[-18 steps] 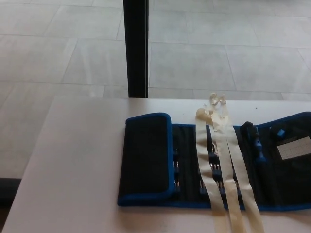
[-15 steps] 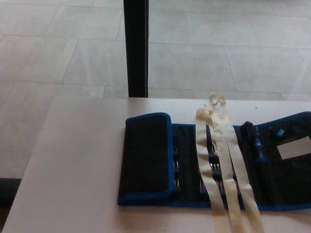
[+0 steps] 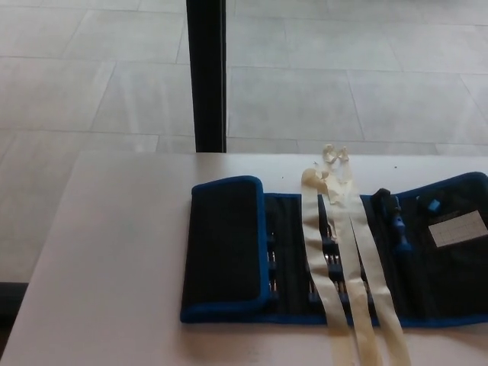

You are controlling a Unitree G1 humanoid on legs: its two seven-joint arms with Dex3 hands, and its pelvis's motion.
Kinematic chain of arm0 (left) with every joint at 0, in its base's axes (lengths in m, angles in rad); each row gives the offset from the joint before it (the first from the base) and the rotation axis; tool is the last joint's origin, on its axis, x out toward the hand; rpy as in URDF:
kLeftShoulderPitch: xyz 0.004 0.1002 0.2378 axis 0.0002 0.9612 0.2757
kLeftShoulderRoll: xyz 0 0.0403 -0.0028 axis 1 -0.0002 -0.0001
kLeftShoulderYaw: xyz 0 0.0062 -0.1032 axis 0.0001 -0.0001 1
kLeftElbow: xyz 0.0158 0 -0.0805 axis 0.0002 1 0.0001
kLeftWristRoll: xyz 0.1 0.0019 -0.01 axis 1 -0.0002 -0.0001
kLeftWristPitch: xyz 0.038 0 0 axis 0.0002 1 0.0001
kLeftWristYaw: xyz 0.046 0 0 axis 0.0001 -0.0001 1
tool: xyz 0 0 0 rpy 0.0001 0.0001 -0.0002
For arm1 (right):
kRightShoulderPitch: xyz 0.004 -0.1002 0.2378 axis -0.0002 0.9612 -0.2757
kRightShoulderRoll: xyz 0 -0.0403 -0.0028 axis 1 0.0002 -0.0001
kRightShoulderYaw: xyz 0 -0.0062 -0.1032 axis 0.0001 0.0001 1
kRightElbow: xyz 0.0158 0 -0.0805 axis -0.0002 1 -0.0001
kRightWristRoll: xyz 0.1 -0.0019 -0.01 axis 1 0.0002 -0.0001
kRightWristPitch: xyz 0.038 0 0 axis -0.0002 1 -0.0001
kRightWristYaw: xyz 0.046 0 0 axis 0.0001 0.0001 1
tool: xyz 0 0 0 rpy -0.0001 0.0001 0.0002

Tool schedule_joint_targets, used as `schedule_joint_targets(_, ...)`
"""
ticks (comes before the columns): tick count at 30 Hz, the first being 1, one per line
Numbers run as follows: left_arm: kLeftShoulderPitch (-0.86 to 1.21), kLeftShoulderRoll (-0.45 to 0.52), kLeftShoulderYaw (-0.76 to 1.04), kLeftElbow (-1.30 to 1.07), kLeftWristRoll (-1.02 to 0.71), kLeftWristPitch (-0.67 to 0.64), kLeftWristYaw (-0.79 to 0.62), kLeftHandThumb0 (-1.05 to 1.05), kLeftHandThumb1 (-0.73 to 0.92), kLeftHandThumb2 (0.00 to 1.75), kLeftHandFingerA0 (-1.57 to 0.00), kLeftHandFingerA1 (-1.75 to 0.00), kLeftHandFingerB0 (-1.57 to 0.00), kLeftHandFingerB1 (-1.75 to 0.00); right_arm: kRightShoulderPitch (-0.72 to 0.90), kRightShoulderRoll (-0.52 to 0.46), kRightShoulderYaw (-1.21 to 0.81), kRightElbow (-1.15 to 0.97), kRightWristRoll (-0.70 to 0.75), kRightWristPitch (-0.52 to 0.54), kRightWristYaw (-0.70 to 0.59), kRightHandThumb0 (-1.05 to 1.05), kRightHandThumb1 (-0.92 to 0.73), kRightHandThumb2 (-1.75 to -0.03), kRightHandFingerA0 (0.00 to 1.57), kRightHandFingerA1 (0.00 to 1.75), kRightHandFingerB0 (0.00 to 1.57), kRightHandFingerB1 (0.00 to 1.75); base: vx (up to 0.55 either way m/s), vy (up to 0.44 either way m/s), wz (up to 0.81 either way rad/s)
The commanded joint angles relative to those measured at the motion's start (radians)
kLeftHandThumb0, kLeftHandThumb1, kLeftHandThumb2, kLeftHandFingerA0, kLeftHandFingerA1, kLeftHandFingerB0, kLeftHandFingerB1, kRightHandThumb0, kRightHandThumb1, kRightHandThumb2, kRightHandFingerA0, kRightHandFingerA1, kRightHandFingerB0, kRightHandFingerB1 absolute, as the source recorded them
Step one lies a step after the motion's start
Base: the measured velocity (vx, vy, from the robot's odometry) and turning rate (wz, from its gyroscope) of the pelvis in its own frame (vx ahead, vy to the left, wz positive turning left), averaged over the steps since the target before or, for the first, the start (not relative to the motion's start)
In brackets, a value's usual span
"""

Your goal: The robot uses its right hand to lift an edge of the toolkit kept in middle of the desk and make one fold in it

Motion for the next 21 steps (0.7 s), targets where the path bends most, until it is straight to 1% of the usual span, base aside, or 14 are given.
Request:
schedule_joint_targets(1, -0.010, 0.038, 0.023, 0.032, -0.038, 0.030, 0.023, -0.58, 0.75, 0.62, -0.69, -0.68, -0.45, -0.52, -0.138, -0.011, -0.013, -0.166, 0.148, 0.110, -0.060, -0.63, -0.65, -0.60, 0.62, 0.64, 0.35, 0.48, 0.00, 0.000, 0.00)
schedule_joint_targets(3, -0.014, 0.040, 0.019, 0.037, -0.034, 0.032, 0.028, -0.59, 0.75, 0.62, -0.69, -0.69, -0.47, -0.54, -0.145, 0.025, 0.008, -0.266, 0.162, 0.146, -0.060, -0.62, -0.63, -0.59, 0.62, 0.66, 0.36, 0.47, 0.00, 0.000, 0.00)
schedule_joint_targets(4, -0.016, 0.039, 0.022, 0.036, -0.039, 0.034, 0.027, -0.58, 0.74, 0.62, -0.67, -0.69, -0.41, -0.51, -0.146, 0.072, 0.058, -0.368, 0.171, 0.167, -0.023, -0.69, -0.60, -0.59, 0.73, 0.64, 0.50, 0.55, 0.00, 0.000, 0.00)
schedule_joint_targets(5, -0.016, 0.038, 0.031, 0.036, -0.049, 0.035, 0.025, -0.58, 0.74, 0.62, -0.67, -0.69, -0.41, -0.51, -0.136, 0.087, 0.078, -0.406, 0.167, 0.172, -0.017, -0.69, -0.60, -0.59, 0.73, 0.64, 0.50, 0.55, 0.00, 0.000, 0.10)
schedule_joint_targets(7, -0.013, 0.037, 0.024, 0.033, -0.042, 0.033, 0.023, -0.59, 0.74, 0.62, -0.68, -0.70, -0.47, -0.55, -0.095, 0.129, 0.126, -0.519, 0.172, 0.207, 0.002, -0.65, -0.62, -0.59, 0.63, 0.57, 0.51, 0.49, 0.00, 0.000, 0.04)
schedule_joint_targets(8, -0.011, 0.037, 0.021, 0.031, -0.040, 0.033, 0.022, -0.60, 0.74, 0.62, -0.69, -0.72, -0.50, -0.57, -0.079, 0.136, 0.141, -0.543, 0.171, 0.221, 0.009, -0.62, -0.63, -0.58, 0.61, 0.53, 0.48, 0.44, 0.00, 0.000, 0.06)
schedule_joint_targets(10, -0.010, 0.037, 0.024, 0.030, -0.043, 0.033, 0.022, -0.60, 0.74, 0.62, -0.69, -0.73, -0.49, -0.56, -0.058, 0.149, 0.169, -0.569, 0.162, 0.225, 0.023, -0.61, -0.65, -0.59, 0.58, 0.55, 0.48, 0.44, 0.00, 0.000, 0.00)
schedule_joint_targets(11, -0.009, 0.039, 0.018, 0.032, -0.036, 0.036, 0.022, -0.60, 0.75, 0.62, -0.67, -0.68, -0.47, -0.54, -0.046, 0.156, 0.189, -0.577, 0.153, 0.235, 0.028, -0.58, -0.66, -0.59, 0.59, 0.52, 0.44, 0.42, 0.00, 0.000, 0.00)
schedule_joint_targets(12, -0.005, 0.038, 0.021, 0.033, -0.038, 0.030, 0.020, -0.59, 0.75, 0.62, -0.64, -0.65, -0.46, -0.52, -0.009, 0.168, 0.227, -0.612, 0.139, 0.251, 0.045, -0.56, -0.68, -0.61, 0.54, 0.49, 0.37, 0.39, 0.00, 0.000, 0.00)
schedule_joint_targets(15, -0.006, 0.037, 0.024, 0.035, -0.041, 0.029, 0.026, -0.59, 0.74, 0.61, -0.69, -0.67, -0.48, -0.52, 0.034, 0.173, 0.287, -0.636, 0.121, 0.276, 0.061, -0.53, -0.70, -0.62, 0.59, 0.48, 0.38, 0.37, 0.00, 0.000, 0.00)
schedule_joint_targets(16, -0.008, 0.035, 0.028, 0.037, -0.045, 0.032, 0.030, -0.59, 0.74, 0.61, -0.70, -0.67, -0.45, -0.52, 0.050, 0.168, 0.307, -0.635, 0.120, 0.279, 0.082, -0.52, -0.71, -0.62, 0.55, 0.48, 0.35, 0.37, 0.00, 0.000, 0.00)
schedule_joint_targets(17, -0.006, 0.035, 0.025, 0.038, -0.041, 0.028, 0.028, -0.59, 0.56, 0.96, -0.64, -0.72, -0.43, -0.62, 0.068, 0.164, 0.326, -0.635, 0.121, 0.277, 0.106, -0.51, -0.73, -0.62, 0.54, 0.48, 0.34, 0.37, 0.00, 0.000, 0.00)
schedule_joint_targets(18, -0.005, 0.034, 0.024, 0.038, -0.040, 0.026, 0.027, -0.58, 0.74, 0.62, -0.67, -0.66, -0.48, -0.53, 0.078, 0.161, 0.337, -0.634, 0.125, 0.280, 0.115, -0.50, -0.73, -0.61, 0.50, 0.47, 0.34, 0.37, 0.00, 0.000, 0.00)
schedule_joint_targets(21, -0.002, 0.035, 0.022, 0.035, -0.039, 0.027, 0.021, -0.59, 0.75, 0.63, -0.65, -0.65, -0.47, -0.52, 0.111, 0.148, 0.399, -0.599, 0.090, 0.276, 0.134, -0.52, -0.71, -0.61, 0.54, 0.48, 0.36, 0.38, 0.00, 0.000, 0.00)
